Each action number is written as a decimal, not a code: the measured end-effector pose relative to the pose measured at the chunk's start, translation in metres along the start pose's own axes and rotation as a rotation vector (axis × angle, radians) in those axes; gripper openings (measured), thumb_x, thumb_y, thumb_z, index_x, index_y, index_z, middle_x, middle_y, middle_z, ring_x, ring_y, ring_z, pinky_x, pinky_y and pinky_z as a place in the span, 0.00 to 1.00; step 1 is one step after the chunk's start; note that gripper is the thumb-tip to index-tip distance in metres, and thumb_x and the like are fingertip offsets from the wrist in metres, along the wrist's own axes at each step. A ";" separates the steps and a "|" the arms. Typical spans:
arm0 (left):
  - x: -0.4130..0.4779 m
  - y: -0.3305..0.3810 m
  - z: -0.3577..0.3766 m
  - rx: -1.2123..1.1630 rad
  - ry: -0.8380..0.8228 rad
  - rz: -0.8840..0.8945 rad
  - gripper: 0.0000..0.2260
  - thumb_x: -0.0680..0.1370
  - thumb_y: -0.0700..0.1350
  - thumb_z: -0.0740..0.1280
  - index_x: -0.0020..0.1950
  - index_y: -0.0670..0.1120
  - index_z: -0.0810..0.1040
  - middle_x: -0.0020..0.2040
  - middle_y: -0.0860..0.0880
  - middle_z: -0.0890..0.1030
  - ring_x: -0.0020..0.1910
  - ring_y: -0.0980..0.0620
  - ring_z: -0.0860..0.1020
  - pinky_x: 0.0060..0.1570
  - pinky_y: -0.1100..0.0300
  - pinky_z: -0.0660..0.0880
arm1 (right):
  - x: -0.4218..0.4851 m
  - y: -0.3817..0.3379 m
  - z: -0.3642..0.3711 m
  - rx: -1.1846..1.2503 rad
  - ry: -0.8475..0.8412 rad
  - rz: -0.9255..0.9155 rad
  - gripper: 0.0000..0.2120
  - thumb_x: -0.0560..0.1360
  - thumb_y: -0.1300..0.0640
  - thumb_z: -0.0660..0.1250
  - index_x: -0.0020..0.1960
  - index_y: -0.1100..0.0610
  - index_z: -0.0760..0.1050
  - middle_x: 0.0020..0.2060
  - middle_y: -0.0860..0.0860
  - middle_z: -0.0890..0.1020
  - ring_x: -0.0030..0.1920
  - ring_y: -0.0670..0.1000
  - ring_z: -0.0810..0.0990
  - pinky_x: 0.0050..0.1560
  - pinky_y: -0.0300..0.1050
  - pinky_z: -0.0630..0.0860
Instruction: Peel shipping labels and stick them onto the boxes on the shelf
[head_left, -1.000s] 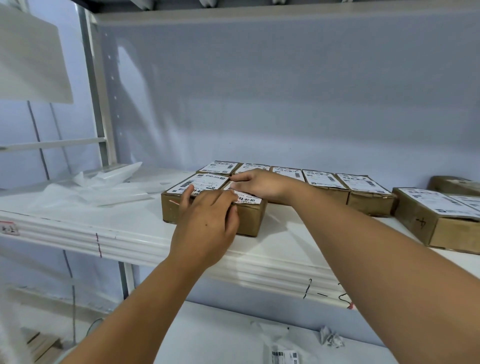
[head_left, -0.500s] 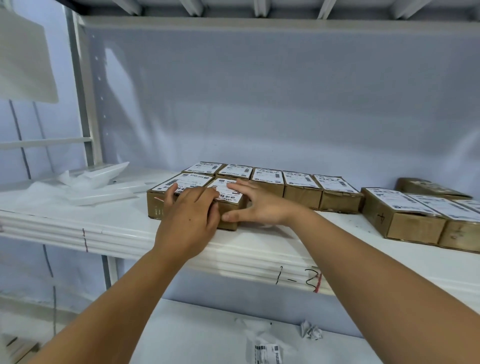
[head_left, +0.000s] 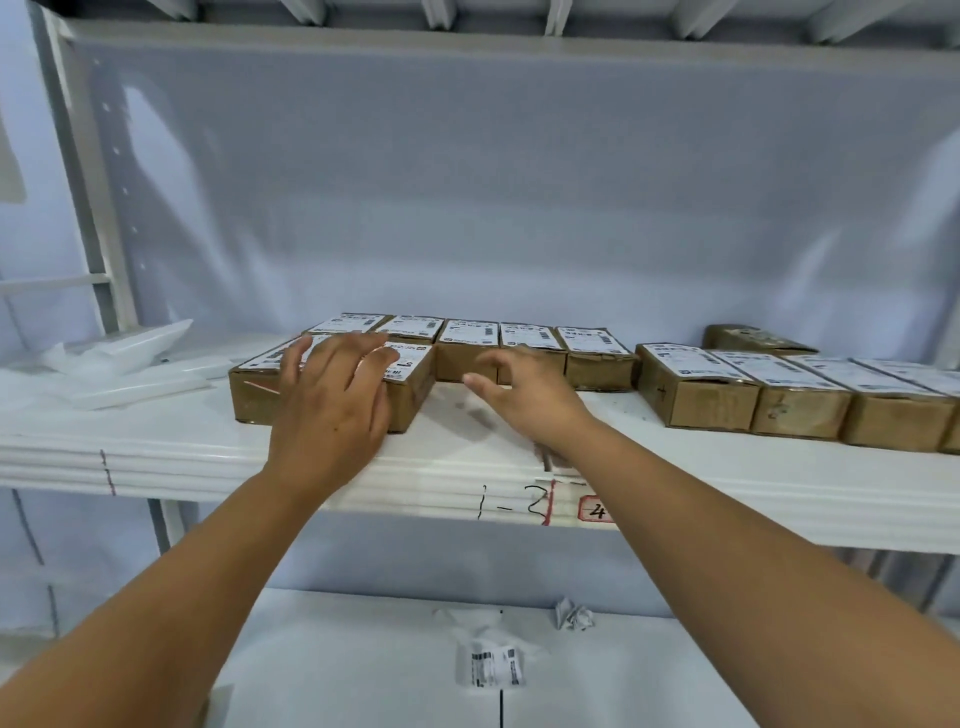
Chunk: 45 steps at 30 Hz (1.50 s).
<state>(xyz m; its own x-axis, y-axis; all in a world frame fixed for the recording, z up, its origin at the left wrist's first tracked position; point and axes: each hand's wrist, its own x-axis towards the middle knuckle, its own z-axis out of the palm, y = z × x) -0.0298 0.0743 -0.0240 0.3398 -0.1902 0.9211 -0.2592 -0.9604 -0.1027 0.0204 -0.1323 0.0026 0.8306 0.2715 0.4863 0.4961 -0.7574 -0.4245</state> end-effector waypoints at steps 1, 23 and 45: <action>0.005 0.011 -0.001 -0.019 0.028 0.046 0.13 0.75 0.43 0.57 0.53 0.44 0.78 0.55 0.46 0.80 0.56 0.45 0.76 0.63 0.47 0.62 | -0.002 0.005 -0.007 -0.056 0.066 0.012 0.17 0.77 0.45 0.63 0.61 0.51 0.75 0.61 0.52 0.75 0.65 0.52 0.68 0.61 0.44 0.65; 0.096 0.188 0.137 -0.085 -0.583 0.005 0.25 0.77 0.45 0.59 0.75 0.45 0.59 0.76 0.46 0.59 0.75 0.45 0.56 0.72 0.50 0.54 | -0.046 0.129 -0.112 -0.559 0.055 0.249 0.24 0.71 0.52 0.61 0.68 0.49 0.68 0.65 0.53 0.73 0.67 0.55 0.69 0.72 0.56 0.51; 0.088 0.181 0.152 -0.103 -0.612 -0.057 0.23 0.76 0.43 0.59 0.72 0.46 0.61 0.71 0.46 0.66 0.71 0.45 0.61 0.71 0.48 0.55 | 0.010 0.128 -0.095 -0.646 -0.068 0.291 0.22 0.76 0.68 0.54 0.68 0.57 0.67 0.62 0.58 0.73 0.63 0.60 0.71 0.53 0.49 0.70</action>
<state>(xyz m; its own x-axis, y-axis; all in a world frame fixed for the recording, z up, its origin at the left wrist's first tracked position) 0.0904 -0.1468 -0.0188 0.8044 -0.2504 0.5388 -0.3005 -0.9538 0.0054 0.0680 -0.2835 0.0259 0.9308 0.0250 0.3647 0.0198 -0.9996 0.0178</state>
